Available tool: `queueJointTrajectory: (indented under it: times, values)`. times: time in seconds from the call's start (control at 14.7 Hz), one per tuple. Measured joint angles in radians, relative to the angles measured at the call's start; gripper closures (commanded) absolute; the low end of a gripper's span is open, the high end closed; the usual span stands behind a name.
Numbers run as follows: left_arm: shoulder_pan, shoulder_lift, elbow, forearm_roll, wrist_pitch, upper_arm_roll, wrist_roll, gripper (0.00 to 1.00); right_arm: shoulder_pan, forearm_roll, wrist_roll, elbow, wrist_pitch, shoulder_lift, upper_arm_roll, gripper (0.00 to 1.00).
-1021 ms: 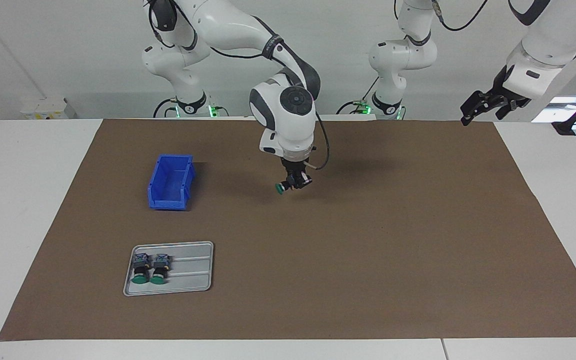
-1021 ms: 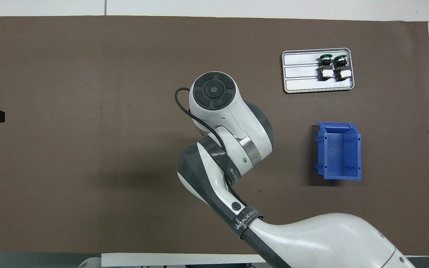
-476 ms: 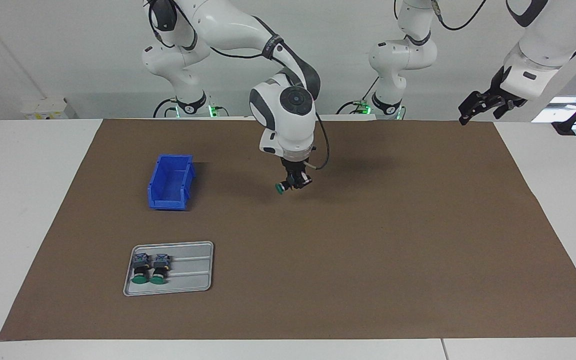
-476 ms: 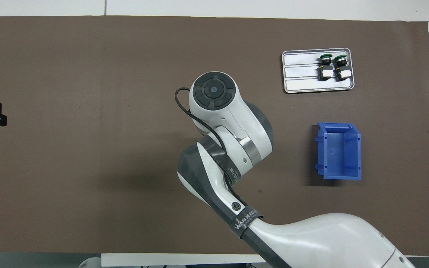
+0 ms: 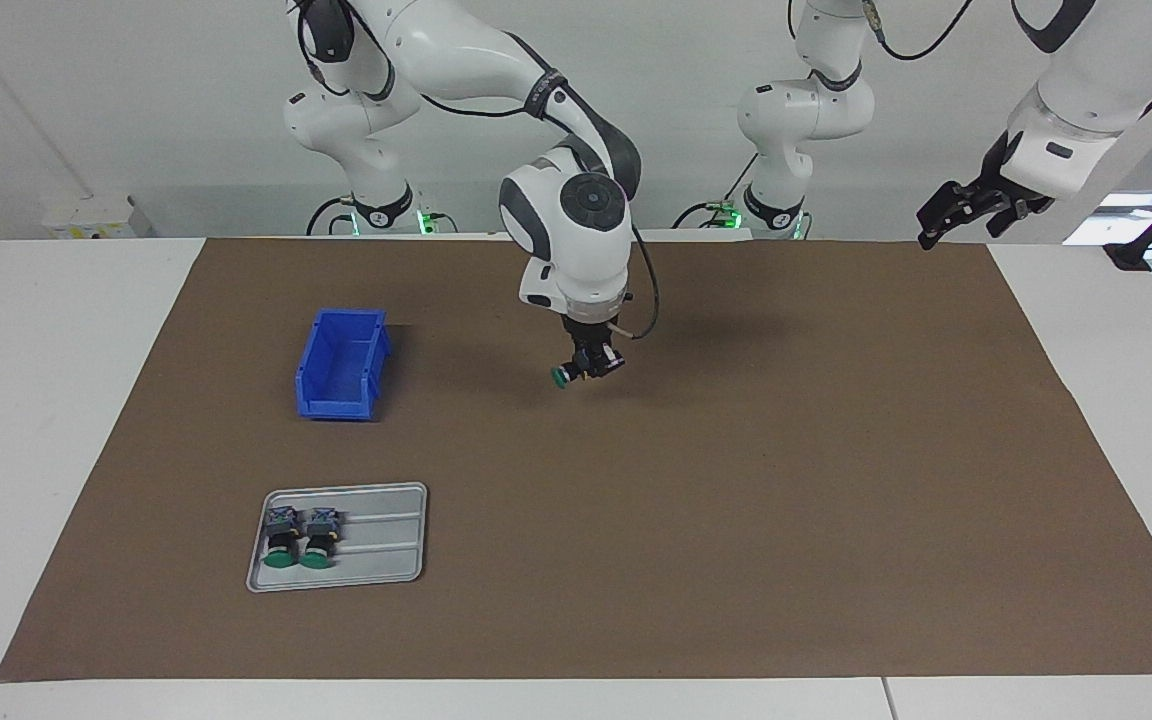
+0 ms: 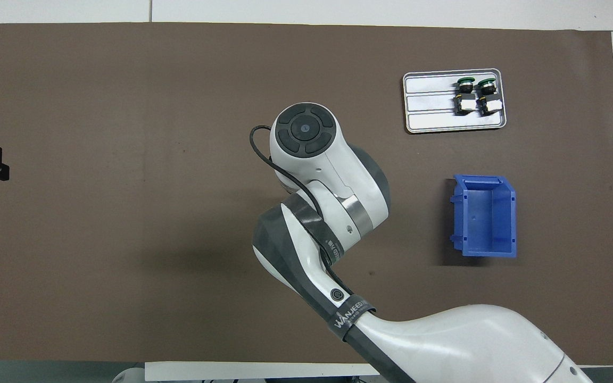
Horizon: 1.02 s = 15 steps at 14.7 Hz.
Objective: Place and press button with both arms
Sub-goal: 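Carry the black part with the right gripper to the table center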
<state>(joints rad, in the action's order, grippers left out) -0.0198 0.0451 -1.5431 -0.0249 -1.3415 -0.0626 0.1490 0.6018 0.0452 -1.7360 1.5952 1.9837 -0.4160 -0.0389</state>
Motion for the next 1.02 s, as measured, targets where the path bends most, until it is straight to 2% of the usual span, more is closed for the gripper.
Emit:
queueJointTrajectory:
  times: [0.27, 0.41, 0.82, 1.02]
  values:
    - [0.000, 0.000, 0.000, 0.000, 0.000, 0.000, 0.000, 0.00, -0.005, -0.011, -0.029, -0.024, 0.079, -0.100, 0.004, 0.89]
    - [0.000, 0.000, 0.000, 0.000, 0.000, 0.000, 0.000, 0.00, -0.005, -0.006, -0.067, -0.030, 0.109, -0.107, 0.004, 0.88]
    - [-0.001, 0.000, 0.000, 0.000, 0.000, -0.001, 0.000, 0.00, -0.004, 0.002, -0.374, 0.001, 0.143, -0.107, 0.003, 0.82]
    - [-0.001, 0.000, 0.000, 0.000, 0.000, -0.001, 0.000, 0.00, -0.004, 0.003, -0.420, 0.038, 0.148, -0.108, 0.003, 0.79]
